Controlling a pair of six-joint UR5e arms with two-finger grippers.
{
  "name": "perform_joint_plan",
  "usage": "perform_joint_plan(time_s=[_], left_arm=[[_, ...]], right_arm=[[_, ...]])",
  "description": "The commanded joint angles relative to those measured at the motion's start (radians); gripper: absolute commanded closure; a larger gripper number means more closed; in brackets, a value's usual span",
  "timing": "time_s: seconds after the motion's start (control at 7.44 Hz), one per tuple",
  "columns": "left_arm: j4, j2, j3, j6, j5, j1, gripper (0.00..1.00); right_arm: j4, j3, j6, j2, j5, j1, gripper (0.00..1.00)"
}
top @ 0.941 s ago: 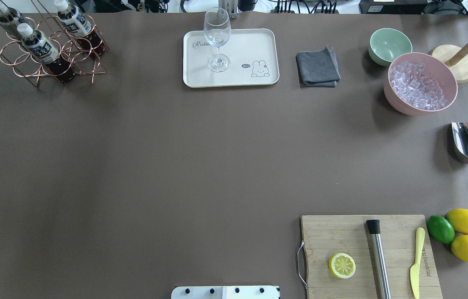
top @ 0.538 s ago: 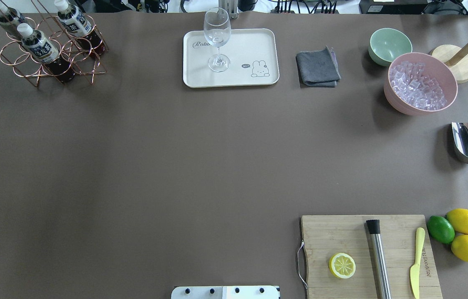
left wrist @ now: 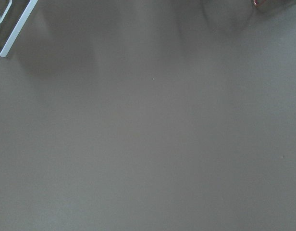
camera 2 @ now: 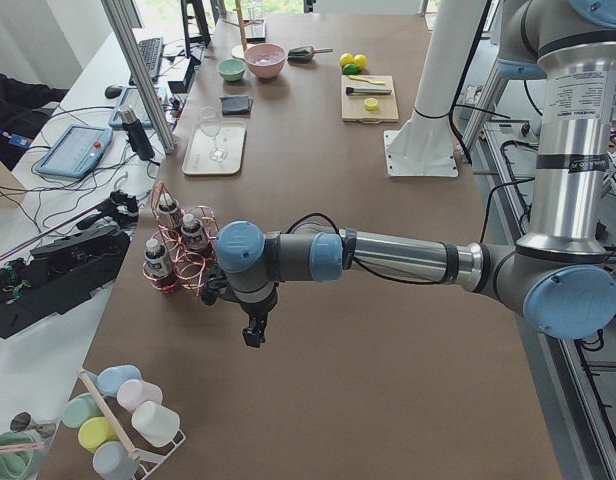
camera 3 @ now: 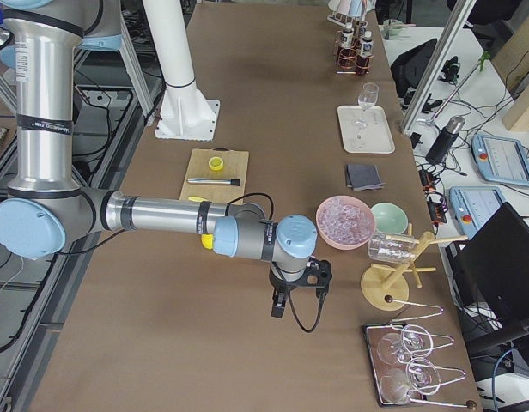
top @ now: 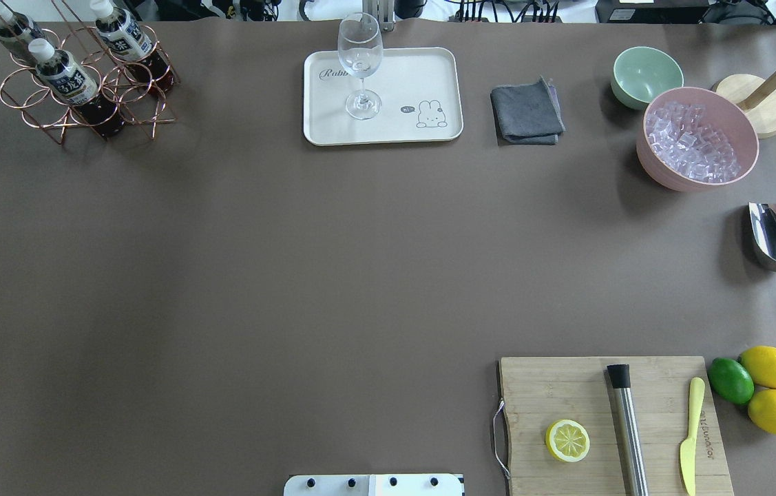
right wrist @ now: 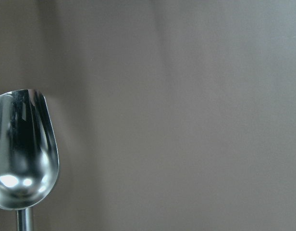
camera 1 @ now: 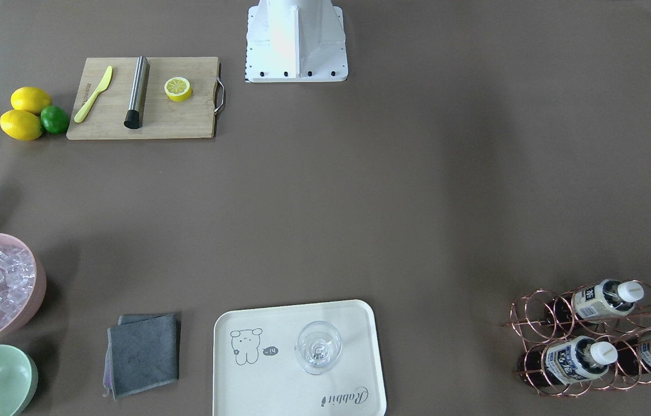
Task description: Take tea from basket to plate
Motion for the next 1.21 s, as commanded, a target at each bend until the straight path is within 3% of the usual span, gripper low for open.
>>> perform_joint_plan(time_s=[0.0,0.27,0.81,1.08], left_arm=[[0.0,-0.034,-0.002,0.227,0.033,-0.001,0.02],[-0.004,-0.081,0.008,0.325,0.035,0.0,0.02],[-0.248,-0.12,0.039,0.62,0.035,0.007,0.02],[-0.248,-0.179,0.056,0.67,0.035,0.008,0.02]], right_arm=[[-0.001,0.0,0.0,0.0,0.0,0.0,0.0],[-0.001,0.0,0.0,0.0,0.002,0.0,0.0],[0.0,0.0,0.0,0.0,0.002,0.0,0.0],[-0.001,0.0,0.0,-0.002,0.002,0.0,0.0]])
